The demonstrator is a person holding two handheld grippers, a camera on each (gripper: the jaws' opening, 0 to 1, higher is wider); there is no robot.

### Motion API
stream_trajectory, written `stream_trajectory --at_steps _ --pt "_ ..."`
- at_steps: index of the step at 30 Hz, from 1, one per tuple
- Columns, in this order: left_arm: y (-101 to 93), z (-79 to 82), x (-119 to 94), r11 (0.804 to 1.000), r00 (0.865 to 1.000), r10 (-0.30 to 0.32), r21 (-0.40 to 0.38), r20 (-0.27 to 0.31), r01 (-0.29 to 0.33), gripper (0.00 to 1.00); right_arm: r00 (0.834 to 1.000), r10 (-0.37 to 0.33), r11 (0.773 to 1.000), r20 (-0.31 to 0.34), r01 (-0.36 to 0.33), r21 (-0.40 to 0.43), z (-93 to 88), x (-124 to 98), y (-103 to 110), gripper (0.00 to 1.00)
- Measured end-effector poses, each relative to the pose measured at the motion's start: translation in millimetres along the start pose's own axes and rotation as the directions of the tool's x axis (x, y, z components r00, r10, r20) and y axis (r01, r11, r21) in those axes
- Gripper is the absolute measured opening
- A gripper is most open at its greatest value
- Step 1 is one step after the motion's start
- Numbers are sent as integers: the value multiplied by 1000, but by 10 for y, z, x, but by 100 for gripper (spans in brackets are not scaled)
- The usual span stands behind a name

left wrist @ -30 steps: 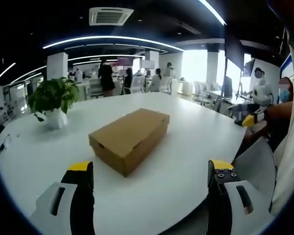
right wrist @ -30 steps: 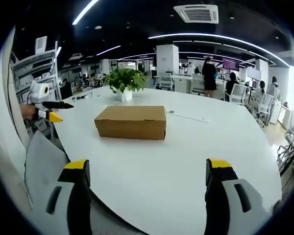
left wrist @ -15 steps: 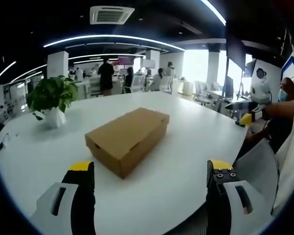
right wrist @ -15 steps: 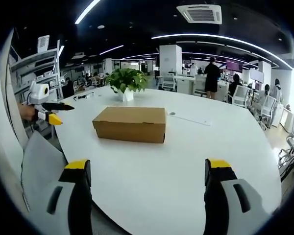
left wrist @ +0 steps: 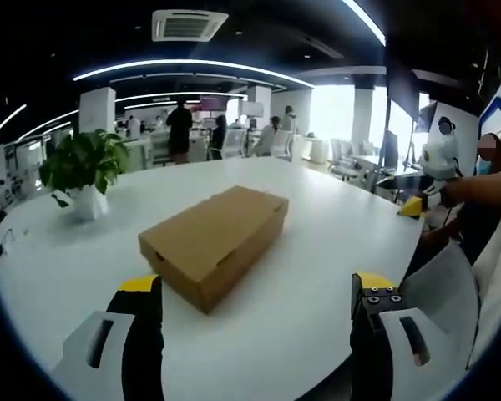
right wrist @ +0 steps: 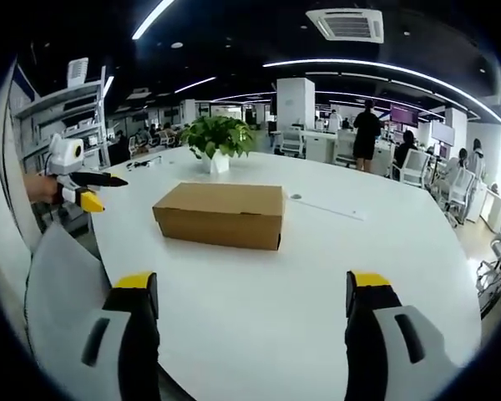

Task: Operate the shoe box by opening the lid, removing the specified soft item, and placing it in the target area until the item is outside and the box remains undamaged.

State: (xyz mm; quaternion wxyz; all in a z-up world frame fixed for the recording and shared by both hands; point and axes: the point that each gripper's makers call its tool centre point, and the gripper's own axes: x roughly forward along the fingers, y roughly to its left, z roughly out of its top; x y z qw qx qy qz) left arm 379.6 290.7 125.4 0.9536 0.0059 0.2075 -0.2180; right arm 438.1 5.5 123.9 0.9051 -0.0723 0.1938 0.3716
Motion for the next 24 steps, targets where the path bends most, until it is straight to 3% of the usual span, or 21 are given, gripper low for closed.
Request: stream_trajectory --at_steps 17,24 --pt "84 -103 125 999 998 33 21 -48 -32 94 998 67 995 -15 -68 -66 39 322 -78 84" --pt "129 -56 200 999 999 46 -16 -27 -46 89 994 110 989 -18 -111 -94 56 453 -75 81"
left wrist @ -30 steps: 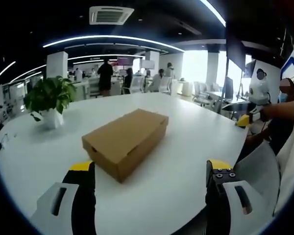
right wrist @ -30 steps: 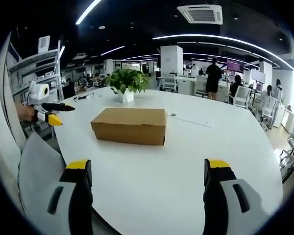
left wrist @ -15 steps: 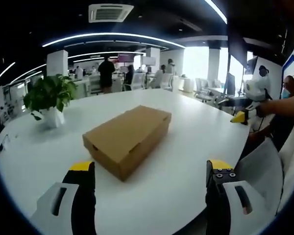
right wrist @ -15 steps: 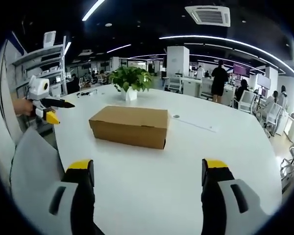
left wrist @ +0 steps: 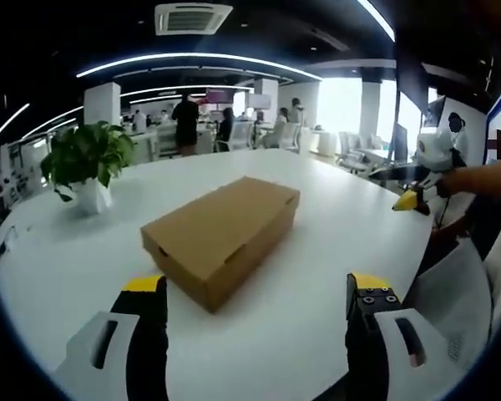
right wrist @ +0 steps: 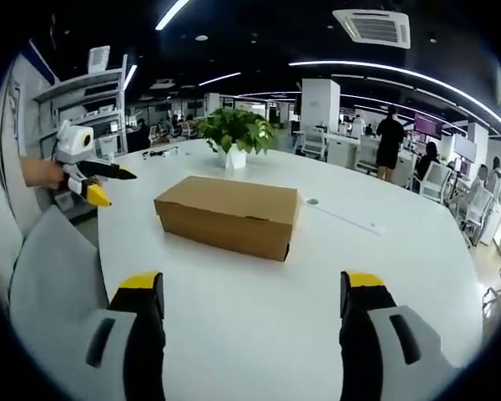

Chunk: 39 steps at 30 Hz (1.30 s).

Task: Operate the shoe box by opening the lid, removing the specified soft item, and placing it in the target area until the item is outside and the box remains undamaged.

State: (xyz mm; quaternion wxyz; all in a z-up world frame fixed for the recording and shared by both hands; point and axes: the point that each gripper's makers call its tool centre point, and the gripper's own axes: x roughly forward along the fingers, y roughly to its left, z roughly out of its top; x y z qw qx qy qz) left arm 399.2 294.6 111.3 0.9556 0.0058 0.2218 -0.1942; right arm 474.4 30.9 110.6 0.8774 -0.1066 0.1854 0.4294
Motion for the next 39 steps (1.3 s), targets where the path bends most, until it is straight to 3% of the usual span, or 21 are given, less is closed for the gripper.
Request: stream_trajectory --at_steps 24,39 --pt "289 -61 318 994 995 99 -33 -26 -100 78 992 124 987 -20 -125 -101 158 578 -184 68" --pt "438 -196 563 986 985 156 -51 -75 -160 71 988 143 980 -51 -149 -128 148 946 -342 58"
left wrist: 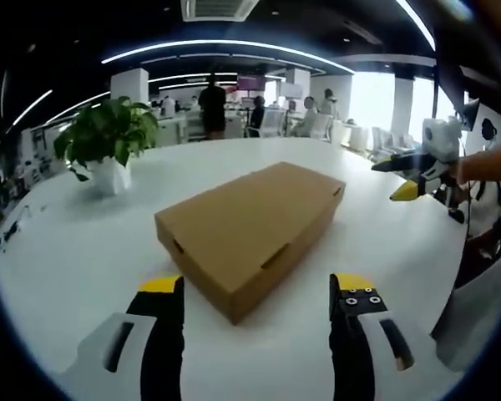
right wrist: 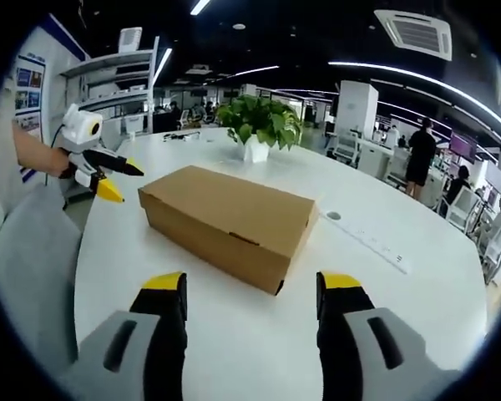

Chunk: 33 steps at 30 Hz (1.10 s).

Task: Operate the shoe box by opening the lid, removing the specified soft item, and placing it in the target area until the item is outside and the box remains undamaged.

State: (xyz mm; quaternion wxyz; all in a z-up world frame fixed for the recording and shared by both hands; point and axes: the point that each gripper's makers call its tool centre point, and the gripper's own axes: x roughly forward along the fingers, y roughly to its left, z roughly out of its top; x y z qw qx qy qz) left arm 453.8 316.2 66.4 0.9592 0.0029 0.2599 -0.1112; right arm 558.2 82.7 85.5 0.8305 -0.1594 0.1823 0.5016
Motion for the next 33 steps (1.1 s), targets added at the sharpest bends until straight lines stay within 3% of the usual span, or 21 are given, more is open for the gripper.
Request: stream_trajectory --at_steps 13,33 --pt "71 -69 220 997 998 54 -57 -24 -55 65 999 31 999 -40 -32 -15 23 324 -88 54" --pt "166 -119 417 990 991 128 -46 -48 -130 59 988 63 998 -143 -65 -7 -74 733 -203 45"
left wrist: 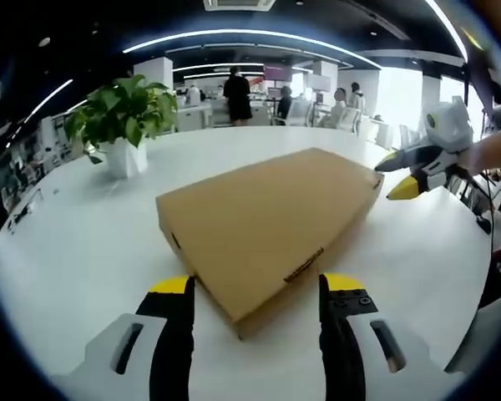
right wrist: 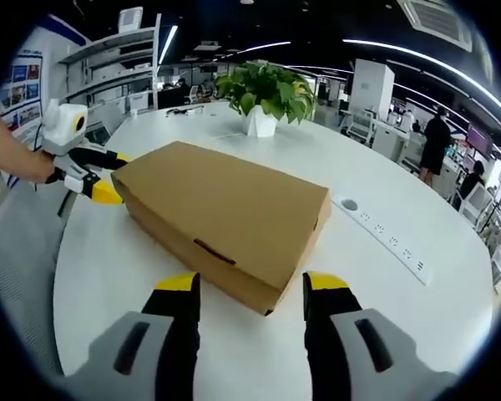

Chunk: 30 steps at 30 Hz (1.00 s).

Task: Operate the shoe box by opening the lid, removing the specified soft item, and placing it in the target area until the item is outside and the box remains undamaged.

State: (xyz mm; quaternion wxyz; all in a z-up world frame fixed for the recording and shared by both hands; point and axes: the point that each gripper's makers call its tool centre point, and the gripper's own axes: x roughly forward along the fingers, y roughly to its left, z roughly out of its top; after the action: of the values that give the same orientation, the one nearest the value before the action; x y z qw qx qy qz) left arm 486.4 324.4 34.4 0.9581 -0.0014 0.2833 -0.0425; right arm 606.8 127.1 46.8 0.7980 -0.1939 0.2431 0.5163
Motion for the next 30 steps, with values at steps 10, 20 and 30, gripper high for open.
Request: stream_trajectory --at_steps 10,20,30 --pt "3 9 -1 1000 1000 3 -7 11 -3 58 1000 8 1000 -1 -7 12 8 92 -22 41" --pt "3 11 0 1000 1000 -1 -5 12 1 56 1000 -2 1000 9 1 30 -5 93 -12 40" --pt "21 7 2 1000 1000 -18 1 5 18 55 1000 -20 998 2 20 54 -18 82 11 39"
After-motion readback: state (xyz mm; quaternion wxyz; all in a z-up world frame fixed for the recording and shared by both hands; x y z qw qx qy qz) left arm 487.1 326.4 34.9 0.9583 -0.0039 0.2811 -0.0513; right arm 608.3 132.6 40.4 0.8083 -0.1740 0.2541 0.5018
